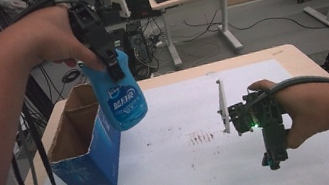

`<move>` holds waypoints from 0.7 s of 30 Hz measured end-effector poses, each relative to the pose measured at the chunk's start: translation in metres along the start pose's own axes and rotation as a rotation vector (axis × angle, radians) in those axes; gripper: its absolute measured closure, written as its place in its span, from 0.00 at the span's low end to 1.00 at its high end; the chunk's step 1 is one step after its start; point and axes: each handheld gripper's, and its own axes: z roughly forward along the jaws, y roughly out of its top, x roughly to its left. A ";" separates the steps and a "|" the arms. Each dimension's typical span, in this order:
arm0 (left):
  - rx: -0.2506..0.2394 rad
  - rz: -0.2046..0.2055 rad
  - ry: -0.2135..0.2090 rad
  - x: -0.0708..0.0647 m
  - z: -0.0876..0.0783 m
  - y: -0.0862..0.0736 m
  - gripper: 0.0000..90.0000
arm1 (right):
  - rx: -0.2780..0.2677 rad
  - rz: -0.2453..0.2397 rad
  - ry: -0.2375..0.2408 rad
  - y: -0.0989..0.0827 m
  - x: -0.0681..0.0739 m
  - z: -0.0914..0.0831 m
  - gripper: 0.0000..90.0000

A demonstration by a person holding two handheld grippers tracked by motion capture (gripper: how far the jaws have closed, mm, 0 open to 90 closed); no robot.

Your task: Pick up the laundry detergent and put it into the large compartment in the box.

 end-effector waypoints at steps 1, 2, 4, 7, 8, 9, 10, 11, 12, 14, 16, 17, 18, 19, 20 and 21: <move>-0.013 -0.005 -0.004 0.002 -0.004 -0.004 0.42 | 0.001 -0.002 -0.001 0.001 0.000 -0.001 0.03; -0.023 -0.017 -0.008 0.004 -0.009 -0.008 0.42 | 0.005 -0.001 -0.001 0.001 0.001 -0.001 0.03; -0.037 -0.037 -0.013 0.010 -0.016 -0.016 0.42 | 0.005 0.000 0.001 0.003 0.001 -0.002 0.03; -0.045 -0.084 -0.007 0.017 -0.023 -0.028 0.42 | 0.013 -0.003 0.003 0.003 0.001 -0.001 0.03; -0.039 -0.095 -0.002 0.019 -0.024 -0.032 0.42 | 0.013 -0.006 0.001 0.004 0.001 0.000 0.03; -0.039 -0.095 -0.002 0.019 -0.024 -0.032 0.42 | 0.013 -0.006 0.001 0.004 0.001 0.000 0.03; -0.033 -0.125 0.006 0.024 -0.027 -0.039 0.42 | 0.015 -0.005 0.002 0.004 0.001 0.000 0.03; -0.032 -0.139 0.008 0.026 -0.028 -0.043 0.42 | 0.015 -0.004 0.001 0.004 0.000 0.000 0.03; -0.031 -0.155 0.011 0.029 -0.029 -0.047 0.42 | 0.014 -0.003 0.002 0.004 0.000 -0.001 0.03; -0.023 -0.177 0.017 0.036 -0.031 -0.056 0.42 | 0.016 -0.005 0.003 0.004 -0.001 -0.001 0.03; -0.014 -0.201 0.025 0.042 -0.032 -0.065 0.42 | 0.020 -0.003 0.001 0.005 0.000 0.000 0.03; -0.011 -0.213 0.029 0.045 -0.032 -0.069 0.42 | 0.020 -0.009 0.000 0.006 -0.001 0.000 0.03; -0.008 -0.216 0.034 0.047 -0.032 -0.072 0.42 | 0.021 -0.009 0.000 0.007 -0.001 -0.001 0.03; -0.012 -0.229 0.038 0.049 -0.031 -0.075 0.42 | 0.021 -0.013 -0.001 0.008 -0.001 -0.001 0.03; -0.006 -0.236 0.043 0.052 -0.030 -0.079 0.42 | 0.020 -0.015 0.000 0.009 -0.001 -0.001 0.03; -0.002 -0.235 0.046 0.054 -0.030 -0.080 0.42 | 0.021 -0.017 -0.001 0.010 -0.001 -0.001 0.03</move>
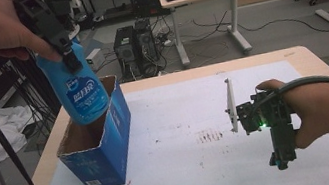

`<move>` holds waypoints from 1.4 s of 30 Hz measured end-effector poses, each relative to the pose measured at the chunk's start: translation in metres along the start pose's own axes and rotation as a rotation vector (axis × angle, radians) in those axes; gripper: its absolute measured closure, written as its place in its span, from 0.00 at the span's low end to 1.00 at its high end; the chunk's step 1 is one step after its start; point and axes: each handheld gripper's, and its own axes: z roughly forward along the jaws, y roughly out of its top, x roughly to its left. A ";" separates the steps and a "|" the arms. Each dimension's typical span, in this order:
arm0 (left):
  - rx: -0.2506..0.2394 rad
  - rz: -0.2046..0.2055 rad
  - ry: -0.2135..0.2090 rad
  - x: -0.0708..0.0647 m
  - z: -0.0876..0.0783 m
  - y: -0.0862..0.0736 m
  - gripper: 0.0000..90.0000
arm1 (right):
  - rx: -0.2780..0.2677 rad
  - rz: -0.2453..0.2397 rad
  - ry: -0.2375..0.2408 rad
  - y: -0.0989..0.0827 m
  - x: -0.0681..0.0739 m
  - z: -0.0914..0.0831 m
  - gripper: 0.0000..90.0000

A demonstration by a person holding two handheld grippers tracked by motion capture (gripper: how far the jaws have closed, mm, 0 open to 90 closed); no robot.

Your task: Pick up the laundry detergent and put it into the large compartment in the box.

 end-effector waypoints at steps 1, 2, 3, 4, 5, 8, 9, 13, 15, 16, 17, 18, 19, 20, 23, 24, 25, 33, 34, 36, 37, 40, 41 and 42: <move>-0.003 -0.009 -0.001 0.002 0.001 -0.001 0.42 | 0.001 -0.001 0.000 0.001 0.000 0.000 0.03; -0.002 -0.012 -0.001 0.004 0.002 -0.003 0.42 | 0.006 0.009 0.001 0.001 0.000 0.000 0.03; -0.002 -0.015 -0.003 0.006 0.004 -0.004 0.42 | 0.000 -0.002 0.001 0.002 -0.001 0.000 0.03; 0.002 -0.015 -0.004 0.008 0.006 -0.005 0.42 | 0.003 0.001 0.002 0.003 -0.001 0.000 0.03; 0.006 -0.016 -0.007 0.010 0.007 -0.005 0.42 | 0.001 -0.004 0.001 0.003 -0.002 0.001 0.03; 0.010 -0.019 -0.013 0.015 0.014 -0.006 0.42 | 0.007 0.002 0.001 0.004 -0.002 0.002 0.03; 0.013 -0.021 -0.015 0.017 0.016 -0.007 0.42 | 0.008 0.002 0.002 0.004 -0.002 0.003 0.03; 0.019 -0.027 -0.020 0.021 0.023 -0.007 0.42 | 0.007 0.005 0.003 0.004 -0.003 0.003 0.03; 0.031 -0.031 -0.021 0.024 0.028 -0.007 0.42 | 0.008 0.005 0.002 0.003 -0.003 0.003 0.03; 0.033 -0.033 -0.022 0.025 0.030 -0.007 0.42 | 0.006 0.003 0.003 0.003 -0.004 0.003 0.03; 0.035 -0.031 -0.022 0.026 0.032 -0.006 0.42 | 0.008 0.008 0.003 0.003 -0.004 0.003 0.03; 0.042 -0.030 -0.020 0.027 0.033 -0.006 0.42 | 0.007 0.007 0.002 0.002 -0.004 0.003 0.03; 0.042 -0.034 -0.018 0.027 0.036 -0.006 0.42 | 0.006 0.010 0.000 0.002 -0.004 0.002 0.03; 0.048 -0.033 -0.016 0.028 0.038 -0.006 0.42 | 0.005 0.009 -0.001 0.002 -0.004 0.003 0.03; 0.055 -0.023 -0.020 0.029 0.047 -0.007 0.42 | 0.003 0.006 -0.001 0.003 -0.005 0.003 0.03; 0.062 -0.012 -0.022 0.030 0.050 -0.007 0.42 | 0.003 0.008 -0.002 0.003 -0.004 0.003 0.03; 0.062 -0.002 -0.025 0.030 0.055 -0.007 0.42 | 0.004 0.008 0.000 0.003 -0.004 0.003 0.03; 0.068 0.082 -0.029 0.027 0.089 -0.009 0.42 | -0.001 0.009 0.002 0.004 -0.004 0.004 0.03; 0.076 0.101 -0.027 0.026 0.094 -0.008 0.42 | -0.003 0.006 0.001 0.004 -0.004 0.004 0.03; 0.084 0.135 -0.028 0.026 0.104 -0.008 0.42 | -0.005 0.008 0.000 0.004 -0.003 0.005 0.03; 0.087 0.159 -0.029 0.026 0.109 -0.007 0.42 | -0.005 0.005 0.001 0.004 -0.003 0.005 0.03; 0.100 0.166 -0.031 0.027 0.124 -0.008 0.42 | -0.012 0.001 0.006 0.004 -0.002 0.005 0.03; 0.101 0.178 -0.029 0.026 0.129 -0.008 0.42 | -0.013 0.000 0.006 0.004 -0.002 0.005 0.03; 0.102 0.191 -0.028 0.026 0.133 -0.009 0.42 | -0.012 0.003 0.004 0.003 -0.002 0.004 0.03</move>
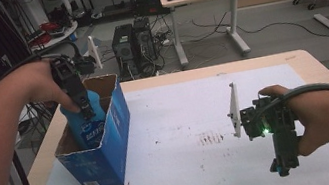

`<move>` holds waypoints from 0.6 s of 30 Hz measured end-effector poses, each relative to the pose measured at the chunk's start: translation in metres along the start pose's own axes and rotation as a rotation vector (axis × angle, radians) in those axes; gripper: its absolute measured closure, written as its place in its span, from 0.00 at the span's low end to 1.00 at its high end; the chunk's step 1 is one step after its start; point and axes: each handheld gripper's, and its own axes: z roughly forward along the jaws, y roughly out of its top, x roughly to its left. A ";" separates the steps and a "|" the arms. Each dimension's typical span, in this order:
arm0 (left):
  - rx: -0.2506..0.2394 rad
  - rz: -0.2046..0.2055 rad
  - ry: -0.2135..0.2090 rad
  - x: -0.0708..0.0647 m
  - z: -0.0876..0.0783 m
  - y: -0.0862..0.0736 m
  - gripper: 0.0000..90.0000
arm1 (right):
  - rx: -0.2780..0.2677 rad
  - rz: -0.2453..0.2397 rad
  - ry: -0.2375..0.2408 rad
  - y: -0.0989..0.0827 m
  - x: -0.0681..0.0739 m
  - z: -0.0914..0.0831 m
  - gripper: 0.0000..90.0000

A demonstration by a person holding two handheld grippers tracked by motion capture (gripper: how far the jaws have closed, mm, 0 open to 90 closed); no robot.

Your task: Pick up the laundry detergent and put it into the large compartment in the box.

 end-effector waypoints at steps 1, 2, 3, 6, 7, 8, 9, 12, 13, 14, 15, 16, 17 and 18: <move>0.004 0.011 0.003 0.000 0.004 0.000 0.42 | 0.000 0.000 0.000 0.000 0.000 0.000 0.03; 0.008 0.027 0.003 0.000 0.008 0.000 0.42 | -0.003 -0.004 0.000 -0.001 0.000 0.000 0.03; 0.008 0.039 0.001 0.000 0.012 -0.001 0.42 | -0.004 -0.004 0.000 -0.001 0.000 0.000 0.03; 0.013 0.073 0.004 0.000 0.021 -0.001 0.42 | -0.003 0.004 0.001 -0.002 -0.001 0.000 0.03; 0.014 0.075 0.005 0.000 0.024 -0.001 0.42 | 0.000 0.004 -0.002 -0.002 -0.001 0.001 0.03; 0.014 0.075 0.006 0.000 0.027 -0.001 0.42 | 0.002 0.006 0.000 -0.003 -0.001 0.001 0.03; 0.019 0.092 0.010 0.000 0.030 -0.001 0.42 | 0.001 0.006 0.000 -0.002 -0.002 0.001 0.03; 0.022 0.104 0.017 0.000 0.035 -0.001 0.42 | -0.004 -0.001 0.000 -0.001 -0.001 0.002 0.03; 0.022 0.104 0.017 0.000 0.035 -0.001 0.42 | -0.004 -0.001 0.000 -0.001 -0.001 0.002 0.03; 0.025 0.110 0.015 -0.001 0.037 -0.001 0.42 | -0.001 -0.001 0.001 0.000 -0.001 0.001 0.03; 0.022 0.115 0.014 -0.001 0.039 -0.002 0.42 | -0.004 -0.005 0.000 0.000 -0.001 0.002 0.03; 0.022 0.117 0.013 -0.001 0.040 -0.002 0.42 | -0.003 -0.004 0.003 0.001 -0.001 0.003 0.03; 0.023 0.123 0.012 -0.001 0.042 -0.002 0.42 | -0.001 -0.001 0.002 0.001 -0.001 0.003 0.03; 0.023 0.128 0.011 -0.002 0.044 -0.003 0.42 | -0.002 -0.007 0.003 0.001 -0.001 0.003 0.03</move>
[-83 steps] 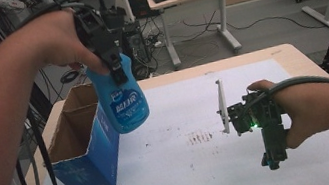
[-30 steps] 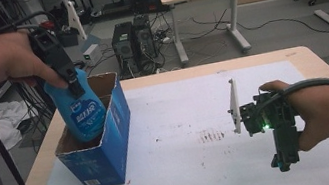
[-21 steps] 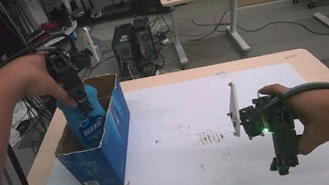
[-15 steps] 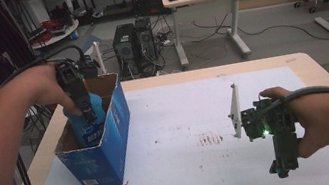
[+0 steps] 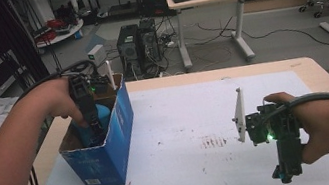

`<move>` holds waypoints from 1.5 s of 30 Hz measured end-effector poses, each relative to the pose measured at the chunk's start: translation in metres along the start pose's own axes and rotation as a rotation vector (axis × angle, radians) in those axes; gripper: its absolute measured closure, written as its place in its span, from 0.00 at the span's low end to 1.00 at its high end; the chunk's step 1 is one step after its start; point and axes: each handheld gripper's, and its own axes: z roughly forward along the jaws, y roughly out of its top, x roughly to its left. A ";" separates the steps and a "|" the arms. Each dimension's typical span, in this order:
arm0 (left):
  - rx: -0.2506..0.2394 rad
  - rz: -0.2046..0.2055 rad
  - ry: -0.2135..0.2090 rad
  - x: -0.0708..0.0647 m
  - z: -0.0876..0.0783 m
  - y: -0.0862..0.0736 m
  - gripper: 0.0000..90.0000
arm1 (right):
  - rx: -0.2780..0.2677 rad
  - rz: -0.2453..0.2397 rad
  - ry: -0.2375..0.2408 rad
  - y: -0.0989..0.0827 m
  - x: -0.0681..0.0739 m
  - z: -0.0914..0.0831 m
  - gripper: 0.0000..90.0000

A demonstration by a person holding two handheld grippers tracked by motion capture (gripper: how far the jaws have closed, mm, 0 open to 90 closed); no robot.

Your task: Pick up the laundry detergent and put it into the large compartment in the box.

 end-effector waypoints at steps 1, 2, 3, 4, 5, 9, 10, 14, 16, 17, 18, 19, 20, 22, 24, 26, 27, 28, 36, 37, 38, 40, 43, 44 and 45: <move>-0.002 0.004 -0.001 0.000 0.002 0.000 0.42 | 0.001 0.003 0.000 0.000 0.000 0.000 0.03; -0.002 0.004 -0.001 0.000 0.002 0.000 0.42 | 0.001 0.003 0.000 0.000 0.000 0.000 0.03; -0.006 0.002 0.001 0.000 0.006 -0.002 0.42 | 0.002 0.005 0.001 0.000 0.000 0.000 0.03; -0.005 0.003 0.002 0.000 0.008 -0.002 0.42 | 0.005 0.008 0.000 0.001 0.001 0.000 0.03; -0.018 0.001 0.000 0.001 0.008 -0.003 0.42 | 0.002 -0.001 0.002 0.001 0.000 0.001 0.03; -0.023 -0.002 -0.004 0.002 0.008 -0.005 0.42 | 0.004 -0.001 0.001 0.002 0.001 0.000 0.03; -0.025 -0.002 -0.005 0.002 0.008 -0.006 0.42 | 0.003 -0.002 0.001 0.002 0.001 0.000 0.03; -0.020 -0.001 -0.003 0.001 0.008 -0.004 0.42 | 0.005 0.007 -0.001 0.001 0.002 0.000 0.03; -0.020 0.000 -0.003 0.000 0.008 -0.003 0.42 | 0.005 0.007 -0.003 0.001 0.002 0.000 0.03; -0.016 0.002 -0.001 0.000 0.008 -0.002 0.42 | 0.006 0.007 -0.002 0.001 0.003 0.000 0.03; -0.015 0.003 0.000 0.000 0.008 -0.002 0.42 | 0.006 0.003 -0.001 0.001 0.003 0.000 0.03; -0.013 -0.002 -0.005 0.000 0.008 -0.001 0.42 | 0.006 0.000 -0.001 0.001 0.003 0.000 0.03; -0.011 -0.007 -0.007 0.000 0.008 -0.001 0.41 | 0.005 0.000 -0.003 0.001 0.003 -0.001 0.03; -0.006 0.000 -0.012 -0.001 0.008 -0.001 0.40 | 0.008 0.006 -0.004 0.000 0.004 -0.001 0.03; -0.009 -0.001 -0.007 -0.001 0.008 -0.001 0.38 | 0.007 0.002 -0.006 0.000 0.004 -0.001 0.03; -0.011 -0.003 -0.005 -0.001 0.006 -0.002 0.36 | 0.008 -0.001 -0.006 -0.001 0.004 -0.001 0.03; -0.010 -0.006 -0.004 -0.001 0.006 -0.002 0.35 | 0.008 0.001 -0.006 -0.001 0.004 -0.001 0.03; -0.010 -0.005 -0.004 -0.001 0.005 -0.002 0.35 | 0.010 0.003 -0.005 0.000 0.004 -0.001 0.03; -0.011 -0.005 -0.015 -0.002 0.001 -0.004 0.32 | 0.010 -0.002 -0.007 0.002 0.005 0.000 0.03; -0.015 -0.008 -0.018 -0.002 0.001 -0.005 0.32 | 0.012 0.001 -0.007 0.003 0.005 0.000 0.03; -0.014 -0.011 -0.021 -0.002 0.000 -0.005 0.32 | 0.011 -0.005 -0.008 0.003 0.005 0.000 0.03; -0.015 -0.013 -0.021 -0.002 -0.001 -0.006 0.32 | 0.011 -0.004 -0.008 0.003 0.005 0.001 0.03; -0.012 -0.014 -0.019 -0.002 -0.003 -0.008 0.28 | 0.015 -0.004 -0.006 0.003 0.005 0.001 0.03; -0.014 -0.012 -0.018 -0.002 -0.004 -0.008 0.28 | 0.016 -0.003 -0.005 0.003 0.005 0.001 0.03; -0.017 -0.013 -0.015 -0.003 -0.004 -0.008 0.27 | 0.021 0.007 -0.004 0.004 0.006 0.001 0.03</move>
